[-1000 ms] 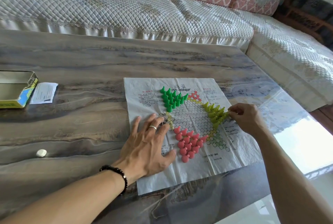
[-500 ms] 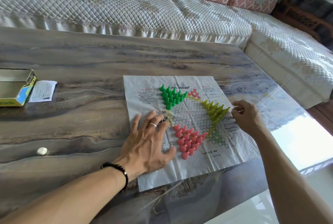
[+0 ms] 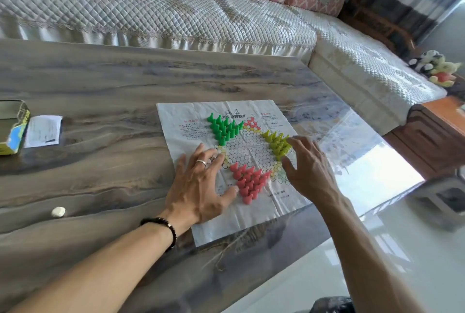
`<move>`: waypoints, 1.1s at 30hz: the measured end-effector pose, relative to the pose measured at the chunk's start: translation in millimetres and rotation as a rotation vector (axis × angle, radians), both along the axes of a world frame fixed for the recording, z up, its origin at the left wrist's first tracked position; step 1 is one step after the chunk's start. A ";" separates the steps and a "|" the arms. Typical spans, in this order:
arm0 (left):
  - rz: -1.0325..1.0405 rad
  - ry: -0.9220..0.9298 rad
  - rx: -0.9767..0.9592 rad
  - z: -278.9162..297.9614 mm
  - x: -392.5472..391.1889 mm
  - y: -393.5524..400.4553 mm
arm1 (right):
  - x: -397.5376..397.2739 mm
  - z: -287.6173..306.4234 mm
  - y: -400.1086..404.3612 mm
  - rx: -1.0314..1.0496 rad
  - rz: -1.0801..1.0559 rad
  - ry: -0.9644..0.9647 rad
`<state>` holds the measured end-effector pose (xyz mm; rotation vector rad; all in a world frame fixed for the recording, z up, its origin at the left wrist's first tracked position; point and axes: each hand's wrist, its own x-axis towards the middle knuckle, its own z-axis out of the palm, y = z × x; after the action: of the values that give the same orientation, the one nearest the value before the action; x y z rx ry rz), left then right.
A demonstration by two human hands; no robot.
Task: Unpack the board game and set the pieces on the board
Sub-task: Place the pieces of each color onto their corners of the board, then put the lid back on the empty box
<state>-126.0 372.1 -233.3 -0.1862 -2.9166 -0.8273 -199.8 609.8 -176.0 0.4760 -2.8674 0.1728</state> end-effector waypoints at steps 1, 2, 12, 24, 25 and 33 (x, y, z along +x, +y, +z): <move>-0.003 -0.006 0.012 0.7 0.6 -0.4 | 8.7 0.8 -7.1 0.014 0.014 0.006; -0.004 -0.008 0.025 1.4 1.0 -0.7 | 16.7 1.3 -13.8 0.025 0.024 0.009; -0.043 0.000 0.203 6.7 0.4 -10.0 | 65.8 4.3 -55.2 0.049 0.023 -0.062; -0.075 -0.016 0.030 22.0 22.5 -61.6 | 90.8 15.1 -99.6 0.027 0.076 -0.098; -0.069 -0.008 0.016 23.6 29.2 -69.6 | 93.2 15.5 -106.1 0.021 0.085 -0.099; 0.066 0.085 -0.019 21.6 93.9 -138.0 | 118.2 0.0 -168.3 -0.032 0.238 -0.118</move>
<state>-32.1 234.0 -211.7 -0.1224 -2.8356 -0.7632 -81.6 441.5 -176.0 0.8259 -2.9082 0.2961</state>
